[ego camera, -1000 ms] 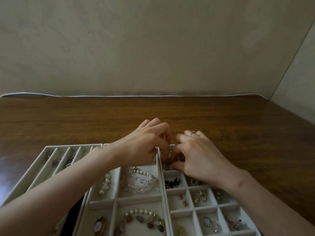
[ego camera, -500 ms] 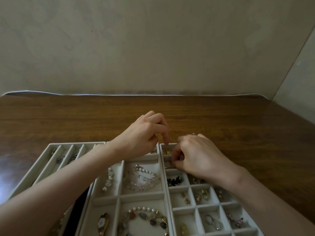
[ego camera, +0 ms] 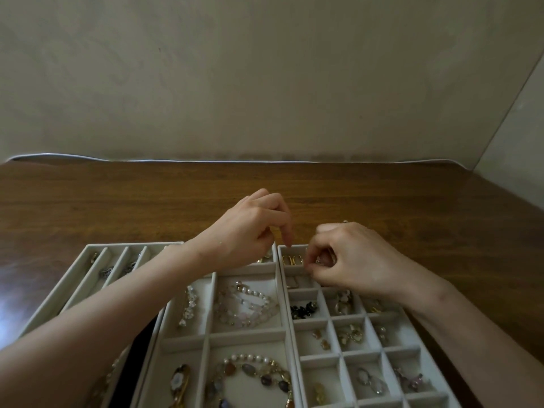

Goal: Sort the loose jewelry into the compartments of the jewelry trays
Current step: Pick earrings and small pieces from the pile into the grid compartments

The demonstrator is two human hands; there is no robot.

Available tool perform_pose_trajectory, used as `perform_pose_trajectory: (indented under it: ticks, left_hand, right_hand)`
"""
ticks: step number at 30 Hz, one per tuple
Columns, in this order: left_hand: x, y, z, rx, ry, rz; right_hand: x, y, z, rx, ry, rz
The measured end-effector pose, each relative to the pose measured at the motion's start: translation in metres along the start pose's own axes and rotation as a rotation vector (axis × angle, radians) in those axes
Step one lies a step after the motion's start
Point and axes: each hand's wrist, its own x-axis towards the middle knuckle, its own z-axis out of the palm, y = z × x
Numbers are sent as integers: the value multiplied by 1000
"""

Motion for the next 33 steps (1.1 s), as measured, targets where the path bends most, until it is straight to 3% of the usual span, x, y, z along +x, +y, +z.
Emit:
perform_pose_trajectory:
  ticks: [5, 14, 21, 28, 33]
  left_hand:
    - [0, 1, -1, -10, -25, -8]
    - [0, 4, -2, -30, -71, -2]
    - [-1, 8, -1, -7, -202, 30]
    - [-2, 9, 1, 41, -255, 39]
    - [-1, 10, 2, 56, -288, 41]
  right_hand:
    - [2, 9, -2, 192, -149, 28]
    - [-2, 8, 1, 86, 29, 12]
    - [-6, 3, 3, 64, -70, 19]
    - [-9, -2, 8, -97, 14, -23]
    - [-9, -1, 5, -42, -16, -19]
